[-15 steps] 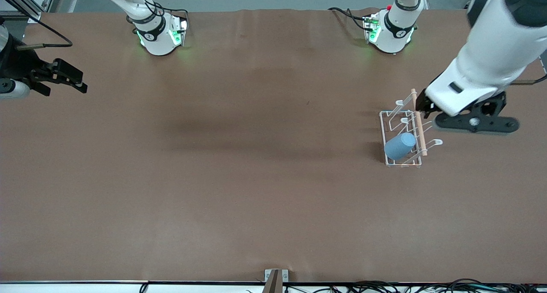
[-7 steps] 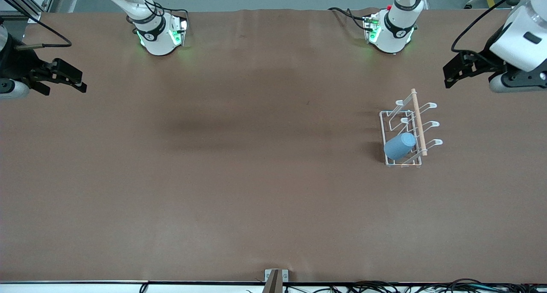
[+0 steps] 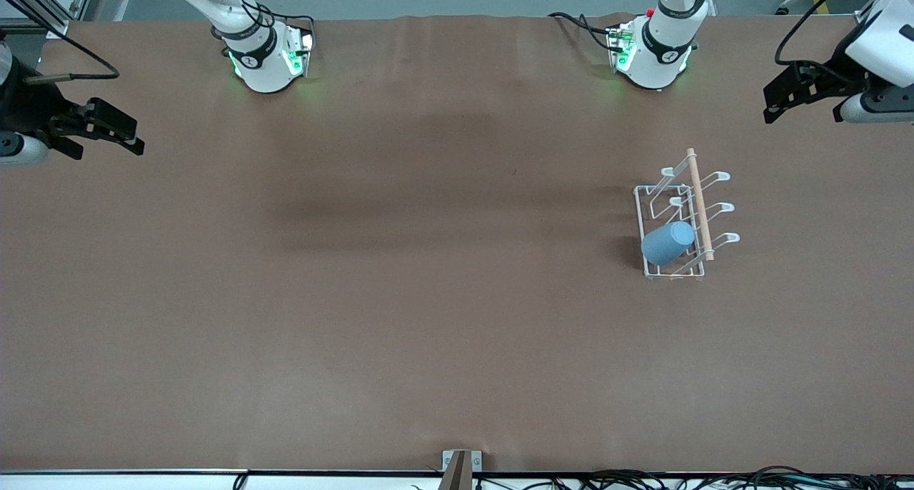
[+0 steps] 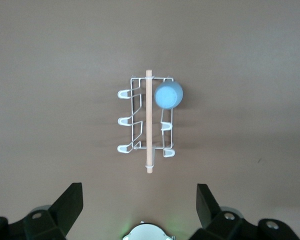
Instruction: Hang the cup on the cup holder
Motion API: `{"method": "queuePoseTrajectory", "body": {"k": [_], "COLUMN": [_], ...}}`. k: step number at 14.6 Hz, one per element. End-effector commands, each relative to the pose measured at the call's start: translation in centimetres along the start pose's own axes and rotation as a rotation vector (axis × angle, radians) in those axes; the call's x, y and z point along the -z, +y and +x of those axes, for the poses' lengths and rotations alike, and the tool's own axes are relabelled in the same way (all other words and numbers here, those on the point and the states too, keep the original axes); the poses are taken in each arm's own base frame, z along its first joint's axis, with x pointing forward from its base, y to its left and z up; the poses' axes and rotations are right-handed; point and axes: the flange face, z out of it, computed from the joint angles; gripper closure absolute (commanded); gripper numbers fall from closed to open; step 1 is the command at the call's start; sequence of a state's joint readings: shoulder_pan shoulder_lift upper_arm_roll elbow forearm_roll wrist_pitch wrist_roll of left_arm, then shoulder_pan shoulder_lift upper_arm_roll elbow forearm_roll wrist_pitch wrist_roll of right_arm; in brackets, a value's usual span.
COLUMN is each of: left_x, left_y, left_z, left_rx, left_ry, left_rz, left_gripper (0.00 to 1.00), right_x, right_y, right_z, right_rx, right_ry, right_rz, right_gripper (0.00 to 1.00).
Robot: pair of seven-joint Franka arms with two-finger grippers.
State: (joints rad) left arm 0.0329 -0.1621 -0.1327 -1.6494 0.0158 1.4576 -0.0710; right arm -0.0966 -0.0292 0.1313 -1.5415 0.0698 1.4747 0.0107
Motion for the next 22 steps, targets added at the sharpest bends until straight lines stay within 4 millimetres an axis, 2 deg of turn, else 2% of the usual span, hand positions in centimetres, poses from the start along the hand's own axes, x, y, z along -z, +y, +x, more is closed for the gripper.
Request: {"method": "queuePoseTrajectory", "body": {"k": [1, 11, 17, 22], "left_x": [0.2, -0.1, 0.7, 0.6], "left_y": [0.5, 0.9, 0.7, 0.6], "left_z": [-1.7, -1.0, -0.7, 1.1], "left_rx": [-0.017, -0.033, -0.026, -0.022], "left_ry": [0.024, 0.017, 0.029, 0.029], "left_rz": [-0.009, -0.028, -0.033, -0.040], "left_gripper": [0.00, 0.00, 0.00, 0.00], "right_x": [0.0, 0.1, 1.1, 2.4], "right_y": [0.4, 0.4, 0.3, 0.5], "right_z": [-0.4, -0.4, -0.4, -0.5], "right_rx": [-0.015, -0.015, -0.013, -0.018], "right_ry": [0.001, 0.006, 0.026, 0.052], "right_rz": [-0.013, -0.015, -0.016, -0.020], "right_gripper": [0.01, 0.01, 0.01, 0.01]}}
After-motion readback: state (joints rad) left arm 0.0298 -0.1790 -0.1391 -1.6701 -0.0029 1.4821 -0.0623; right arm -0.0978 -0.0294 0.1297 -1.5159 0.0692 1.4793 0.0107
